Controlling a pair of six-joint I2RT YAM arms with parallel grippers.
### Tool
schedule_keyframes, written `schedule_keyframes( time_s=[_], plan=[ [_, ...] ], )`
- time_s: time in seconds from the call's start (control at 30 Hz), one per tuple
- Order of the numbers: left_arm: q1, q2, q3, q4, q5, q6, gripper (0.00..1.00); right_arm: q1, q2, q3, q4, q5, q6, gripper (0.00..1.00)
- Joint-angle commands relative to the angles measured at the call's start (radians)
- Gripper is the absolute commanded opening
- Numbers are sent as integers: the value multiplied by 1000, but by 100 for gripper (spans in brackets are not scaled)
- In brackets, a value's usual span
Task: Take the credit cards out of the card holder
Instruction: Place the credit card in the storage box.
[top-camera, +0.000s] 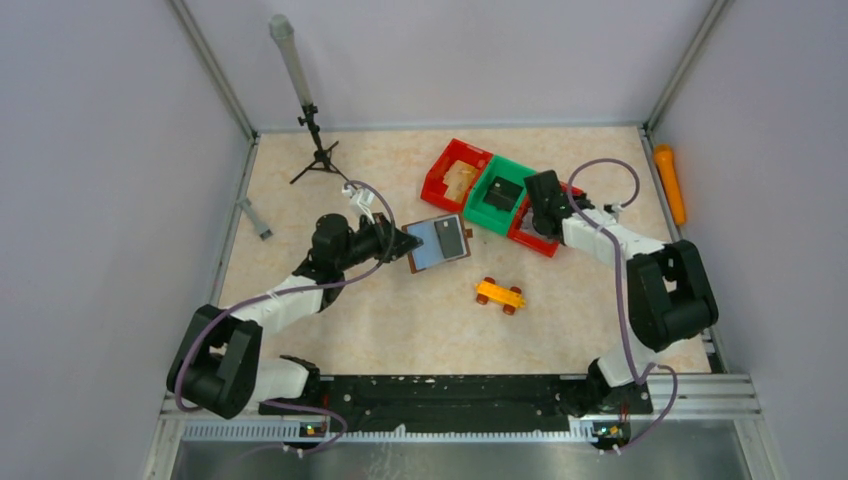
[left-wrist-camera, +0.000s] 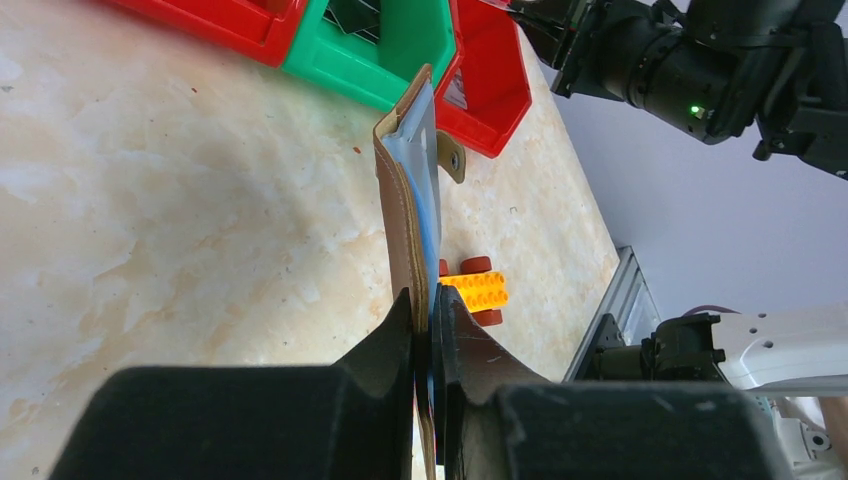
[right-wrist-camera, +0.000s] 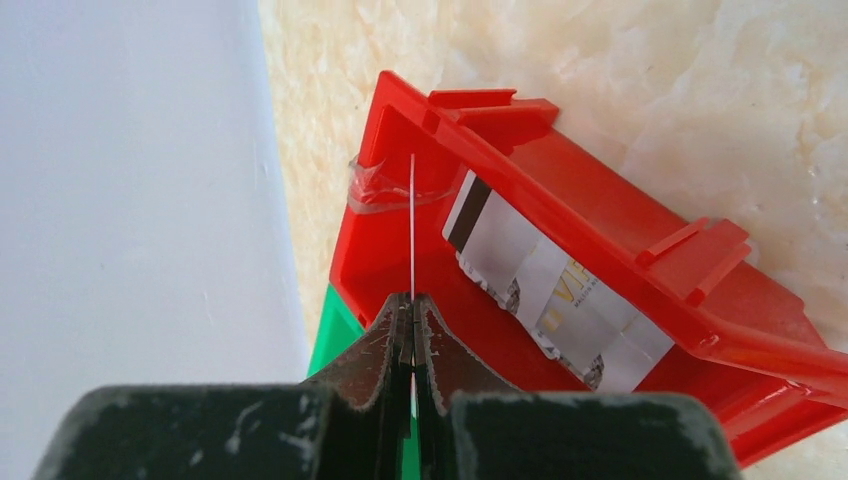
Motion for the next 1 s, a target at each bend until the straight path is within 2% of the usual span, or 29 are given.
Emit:
schedule_keyframes(
  time_s=[0.0,0.1,0.2,0.27,0.33,0.43,0.5,0.57,0.7,0.73,0.83,0.9,0.97],
  plan=[
    [-4,-41,18,50,11,3,5,12,56,71,-55,71,134,0],
    [-4,-42,17,51,14,-1,5,12,105,118,-103,96,164,0],
    [-3,-38,15,58,19,-7,5,13,156,174,-224,119,269,0],
    [-4,-35,15,67,24,-14,5,14,175,177,-214,130,268,0],
    [-3,-30,13,73,29,-19,5,13,182,166,-167,131,241,7],
    [-4,-28,14,79,34,-25,5,14,172,135,-91,122,188,28],
    [-4,-29,13,79,34,-25,5,17,156,105,-35,98,170,36],
    [-5,-32,12,79,32,-22,5,28,138,89,-16,88,164,40],
    [-4,-38,10,73,24,-16,5,62,90,94,-49,142,125,40],
    [-4,-38,11,71,23,-14,5,66,73,92,-43,154,90,40],
    [-5,-41,11,68,22,-10,5,77,3,66,38,173,-150,39],
    [-4,-41,12,67,22,-8,5,77,-61,2,166,168,-391,38],
    [-4,-40,12,65,19,-6,5,77,-142,-94,363,129,-655,39]
  ],
)
